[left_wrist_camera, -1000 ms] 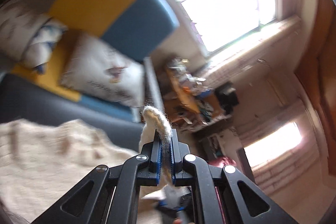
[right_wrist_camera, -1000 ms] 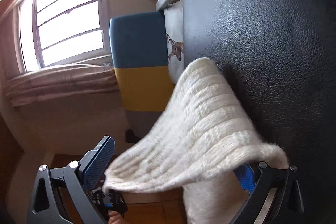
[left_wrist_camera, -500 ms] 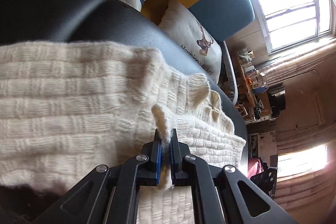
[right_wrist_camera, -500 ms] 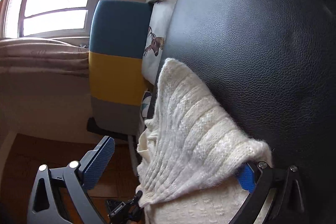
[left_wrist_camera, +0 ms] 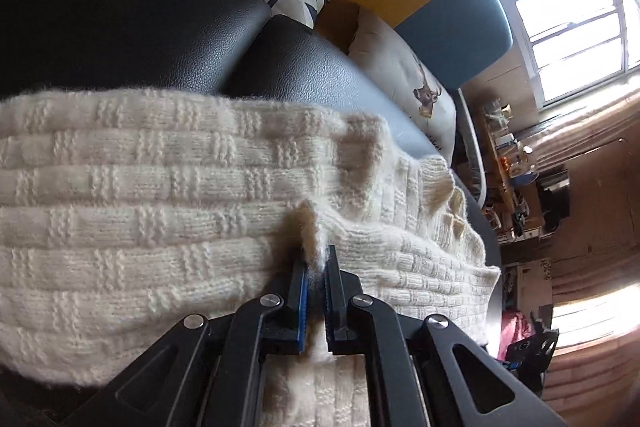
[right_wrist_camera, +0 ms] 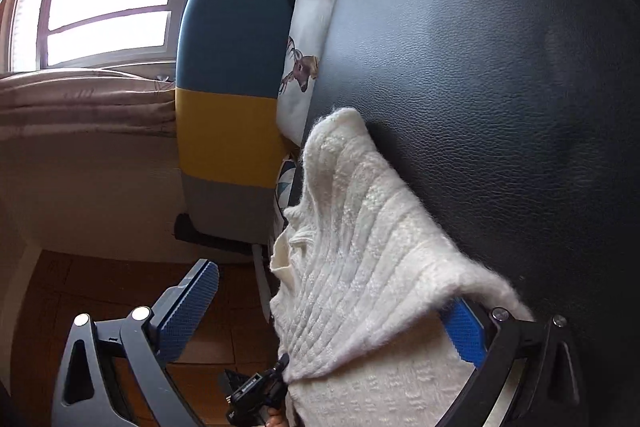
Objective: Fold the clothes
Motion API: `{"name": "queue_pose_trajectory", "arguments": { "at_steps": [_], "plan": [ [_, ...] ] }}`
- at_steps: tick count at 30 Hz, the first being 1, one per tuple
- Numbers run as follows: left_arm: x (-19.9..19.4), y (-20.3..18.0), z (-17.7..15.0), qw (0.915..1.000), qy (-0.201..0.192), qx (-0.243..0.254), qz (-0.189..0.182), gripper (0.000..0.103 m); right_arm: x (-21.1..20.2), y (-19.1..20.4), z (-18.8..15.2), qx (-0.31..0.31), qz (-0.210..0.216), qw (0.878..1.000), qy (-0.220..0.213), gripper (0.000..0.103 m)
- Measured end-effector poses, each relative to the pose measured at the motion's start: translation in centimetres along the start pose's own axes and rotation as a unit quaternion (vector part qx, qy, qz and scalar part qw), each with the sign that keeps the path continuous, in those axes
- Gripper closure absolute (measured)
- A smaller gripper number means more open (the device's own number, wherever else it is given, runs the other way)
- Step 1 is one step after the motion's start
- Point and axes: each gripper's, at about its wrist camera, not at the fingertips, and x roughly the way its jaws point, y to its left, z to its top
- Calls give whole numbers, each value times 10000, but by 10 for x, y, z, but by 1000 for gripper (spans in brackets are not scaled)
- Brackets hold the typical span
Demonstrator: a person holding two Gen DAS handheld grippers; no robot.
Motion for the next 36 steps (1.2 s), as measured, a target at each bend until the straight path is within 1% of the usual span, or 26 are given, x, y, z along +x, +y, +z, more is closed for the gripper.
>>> {"name": "queue_pose_trajectory", "arguments": {
  "at_steps": [1,3,5,6,7,8,10,11,13,15,16,17,19,20,22,24,25,26,27,28,29,30,31,32,34,36],
  "plan": [
    [0,1,0,10000,12,-18,-40,98,-3,1,-1,-9,-27,10000,22,0],
    [-2,0,-2,10000,47,-53,17,97,-12,3,-4,-56,-128,9999,77,0],
    [-6,1,-3,9999,68,-112,107,95,-25,10,-9,-245,-258,9993,104,0],
    [-11,2,-3,9996,-3,-193,205,95,-30,15,-12,-403,-316,9986,88,0],
    [-19,1,-2,9991,-143,-263,296,98,-34,23,-15,-614,-367,9974,67,0],
    [-28,0,-2,9985,-324,-289,339,98,-33,32,-17,-873,-434,9952,56,0],
    [-44,-5,-4,9977,-589,-256,194,98,-29,49,-22,-1385,-571,9887,49,0],
    [-48,-11,-6,9979,-621,-152,70,98,-20,55,-24,-1630,-656,9844,98,0],
    [-48,-30,-10,9981,-570,238,-20,97,-2,67,-28,-2063,-798,9750,215,0],
    [-35,-48,-16,9968,-443,661,105,97,19,66,-29,-2116,-807,9730,443,0],
    [-24,-55,-18,9963,-315,784,145,97,26,59,-29,-2100,-974,9716,495,0],
    [-12,-58,-20,9960,-172,845,229,97,33,52,-29,-2082,-1140,9699,547,0],
    [10,-51,-25,9933,44,920,699,97,45,39,-29,-2077,-1394,9662,619,0],
    [16,-43,-27,9923,60,918,823,99,43,37,-30,-2168,-1264,9664,560,0],
    [15,-31,-27,9956,-33,737,578,101,40,34,-32,-2289,-1151,9651,543,0],
    [13,-31,-26,9970,-4,567,523,101,37,32,-34,-2418,-1057,9631,526,0],
    [11,-38,-26,9966,-18,613,543,101,36,31,-35,-2491,-1017,9618,500,0],
    [9,-48,-26,9957,-56,779,508,100,35,30,-37,-2559,-972,9607,461,0],
    [8,-64,-27,9942,-81,1021,335,97,33,30,-39,-2628,-928,9595,419,0],
    [8,-83,-28,9918,-66,1278,49,90,31,30,-41,-2700,-890,9580,382,0],
    [10,-102,-29,9880,-12,1525,-245,87,31,30,-43,-2791,-877,9555,364,0],
    [17,-125,-30,9823,135,1789,-530,83,31,32,-46,-2908,-885,9520,359,0],
    [26,-151,-32,9748,312,2090,-721,81,30,33,-49,-3048,-889,9476,356,0],
    [36,-174,-35,9667,468,2383,-806,80,30,34,-52,-3185,-893,9431,340,0],
    [65,-223,-44,9434,847,3065,-939,78,31,34,-56,-3314,-876,9389,328,0],
    [102,-267,-52,9189,1296,3577,-1045,78,28,31,-53,-3238,-745,9426,323,0]
  ]
}}
